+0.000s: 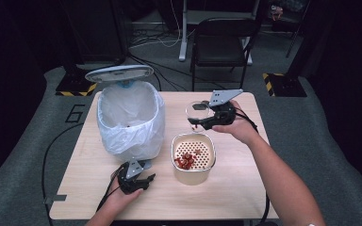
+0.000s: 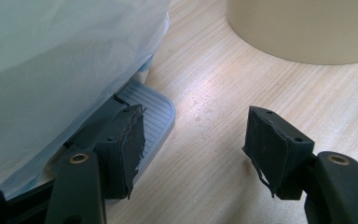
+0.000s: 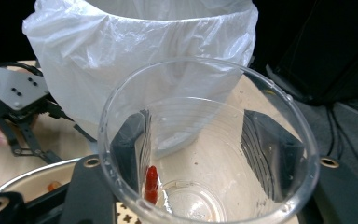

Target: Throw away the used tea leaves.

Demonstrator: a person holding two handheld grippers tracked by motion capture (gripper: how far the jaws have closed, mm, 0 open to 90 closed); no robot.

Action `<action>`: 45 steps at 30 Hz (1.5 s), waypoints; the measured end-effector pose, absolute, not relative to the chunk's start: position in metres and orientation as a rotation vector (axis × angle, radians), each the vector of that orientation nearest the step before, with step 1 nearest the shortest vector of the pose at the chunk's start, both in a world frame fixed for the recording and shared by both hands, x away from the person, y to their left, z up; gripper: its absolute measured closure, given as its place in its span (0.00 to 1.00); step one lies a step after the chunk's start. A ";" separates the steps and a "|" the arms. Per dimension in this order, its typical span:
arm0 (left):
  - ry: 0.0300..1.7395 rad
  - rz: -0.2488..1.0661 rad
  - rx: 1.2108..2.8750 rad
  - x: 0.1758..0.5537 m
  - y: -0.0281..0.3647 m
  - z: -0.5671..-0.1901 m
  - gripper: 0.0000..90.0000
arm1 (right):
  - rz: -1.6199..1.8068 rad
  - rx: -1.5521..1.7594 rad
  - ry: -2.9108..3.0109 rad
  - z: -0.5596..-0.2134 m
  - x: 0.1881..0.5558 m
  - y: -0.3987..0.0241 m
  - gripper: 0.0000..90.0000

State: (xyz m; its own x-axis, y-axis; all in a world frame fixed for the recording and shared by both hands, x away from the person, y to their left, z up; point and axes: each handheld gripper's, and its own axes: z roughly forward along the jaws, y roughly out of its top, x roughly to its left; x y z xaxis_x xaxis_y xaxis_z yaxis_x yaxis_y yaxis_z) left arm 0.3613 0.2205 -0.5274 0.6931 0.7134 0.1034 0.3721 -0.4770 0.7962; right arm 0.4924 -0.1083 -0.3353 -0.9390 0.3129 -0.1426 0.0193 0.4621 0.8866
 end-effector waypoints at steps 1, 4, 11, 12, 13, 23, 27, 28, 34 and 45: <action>0.829 0.550 2.110 0.361 0.220 -0.527 0.42 | 1.477 0.298 2.442 -0.335 0.492 -0.108 0.47; 0.828 0.550 2.110 0.361 0.220 -0.527 0.42 | 1.501 0.329 2.461 -0.333 0.491 -0.108 0.47; 0.829 0.551 2.110 0.361 0.220 -0.527 0.42 | 1.528 0.378 2.479 -0.322 0.484 -0.100 0.47; 0.819 0.563 2.117 0.362 0.221 -0.527 0.42 | 1.523 0.382 2.480 -0.319 0.482 -0.098 0.47; 0.830 0.550 2.107 0.361 0.220 -0.528 0.42 | 1.523 0.388 2.483 -0.317 0.480 -0.097 0.47; 0.834 0.548 2.107 0.361 0.221 -0.527 0.42 | 1.535 0.395 2.498 -0.294 0.463 -0.075 0.47; 0.831 0.547 2.106 0.361 0.220 -0.528 0.42 | 1.556 0.391 2.485 -0.285 0.457 -0.067 0.47; 0.831 0.547 2.106 0.361 0.220 -0.528 0.42 | 1.558 0.392 2.481 -0.283 0.455 -0.065 0.47; 0.830 0.541 2.110 0.361 0.221 -0.527 0.42 | 1.531 0.389 2.483 -0.271 0.452 -0.054 0.47; 0.831 0.545 2.094 0.362 0.220 -0.528 0.42 | 1.531 0.442 2.476 -0.247 0.456 -0.036 0.47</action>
